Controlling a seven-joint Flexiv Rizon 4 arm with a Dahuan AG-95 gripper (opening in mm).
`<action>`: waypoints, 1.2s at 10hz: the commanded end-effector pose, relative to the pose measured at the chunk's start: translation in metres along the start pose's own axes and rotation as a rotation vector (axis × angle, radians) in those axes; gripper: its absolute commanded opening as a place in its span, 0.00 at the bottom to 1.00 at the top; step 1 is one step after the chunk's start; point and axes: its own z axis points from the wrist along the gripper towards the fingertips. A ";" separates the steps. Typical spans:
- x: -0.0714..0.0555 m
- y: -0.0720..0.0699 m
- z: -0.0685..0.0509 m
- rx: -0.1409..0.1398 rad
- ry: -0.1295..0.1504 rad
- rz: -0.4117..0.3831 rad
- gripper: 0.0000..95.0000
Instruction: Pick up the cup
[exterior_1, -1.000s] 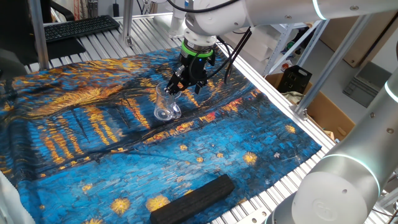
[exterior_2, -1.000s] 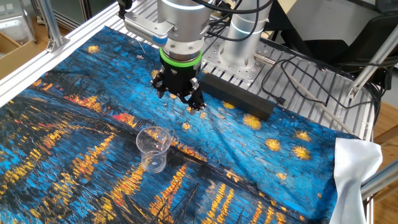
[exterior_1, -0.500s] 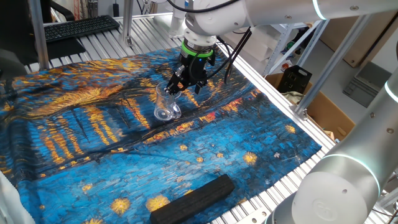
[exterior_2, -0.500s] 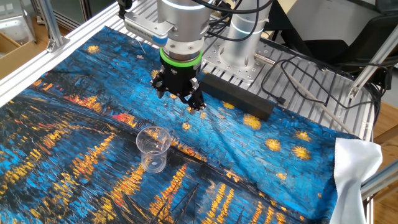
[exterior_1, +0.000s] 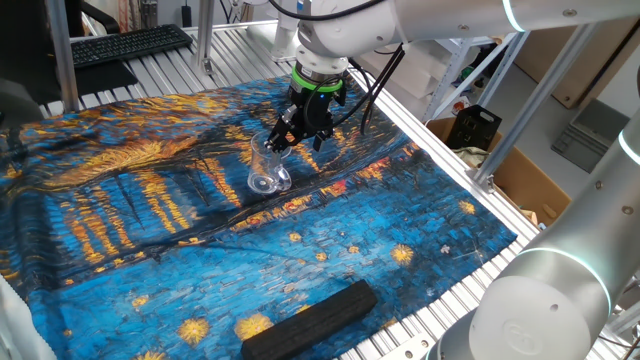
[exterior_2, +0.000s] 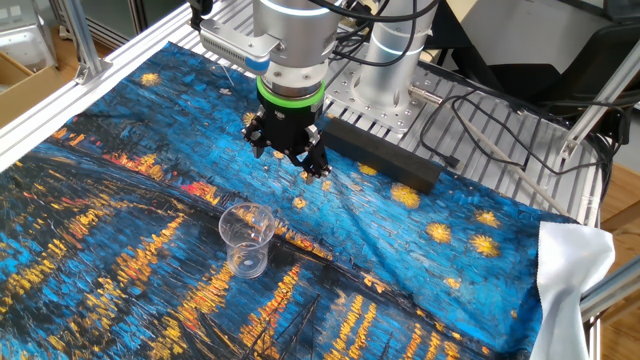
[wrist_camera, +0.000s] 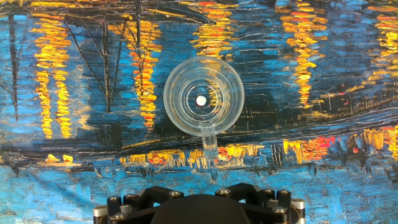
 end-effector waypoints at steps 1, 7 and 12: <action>0.000 0.000 0.000 -0.034 -0.041 0.147 0.00; 0.000 0.000 0.000 -0.035 -0.039 0.148 0.00; 0.000 0.000 0.000 -0.035 -0.040 0.146 0.00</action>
